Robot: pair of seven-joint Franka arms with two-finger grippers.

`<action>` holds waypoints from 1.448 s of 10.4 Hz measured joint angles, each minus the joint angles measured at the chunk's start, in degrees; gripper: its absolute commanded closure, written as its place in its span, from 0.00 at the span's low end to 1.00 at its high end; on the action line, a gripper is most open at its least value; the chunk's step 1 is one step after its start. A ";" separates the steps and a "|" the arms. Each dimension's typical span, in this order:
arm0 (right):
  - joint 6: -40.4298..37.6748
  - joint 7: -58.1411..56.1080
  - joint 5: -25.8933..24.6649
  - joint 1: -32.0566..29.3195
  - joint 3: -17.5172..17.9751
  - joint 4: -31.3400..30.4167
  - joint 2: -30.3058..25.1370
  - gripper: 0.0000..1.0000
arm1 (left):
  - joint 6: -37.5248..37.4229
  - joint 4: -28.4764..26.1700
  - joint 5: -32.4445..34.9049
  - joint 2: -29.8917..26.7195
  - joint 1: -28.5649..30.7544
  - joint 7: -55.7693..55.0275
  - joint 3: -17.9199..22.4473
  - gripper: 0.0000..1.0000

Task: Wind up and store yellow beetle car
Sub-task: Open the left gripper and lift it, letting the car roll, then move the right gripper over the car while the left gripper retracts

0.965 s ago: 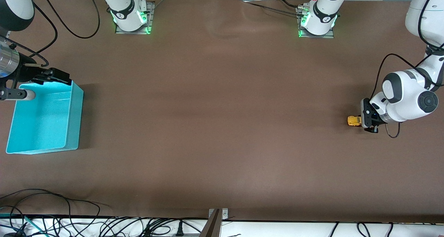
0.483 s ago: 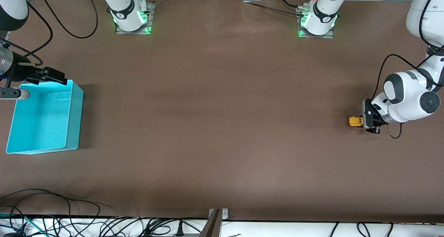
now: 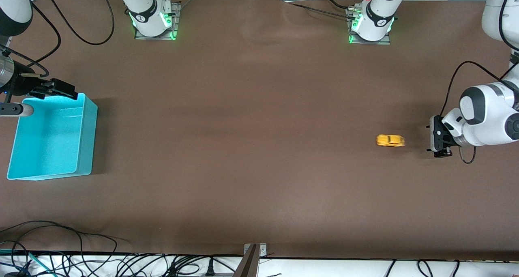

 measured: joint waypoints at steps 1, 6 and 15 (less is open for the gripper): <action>0.45 -0.02 0.00 0.01 0.01 0.00 0.02 0.00 | -4.20 1.94 0.00 -0.55 -0.09 -2.02 -0.66 0.00; 0.68 -0.12 0.00 0.19 0.07 -0.03 1.27 0.00 | -19.59 6.17 0.00 -7.08 -0.16 -17.46 -4.45 0.00; 0.64 -6.25 -0.03 2.22 0.83 -0.26 1.96 0.00 | -35.83 14.87 0.00 -11.33 -0.26 -46.29 -12.22 0.00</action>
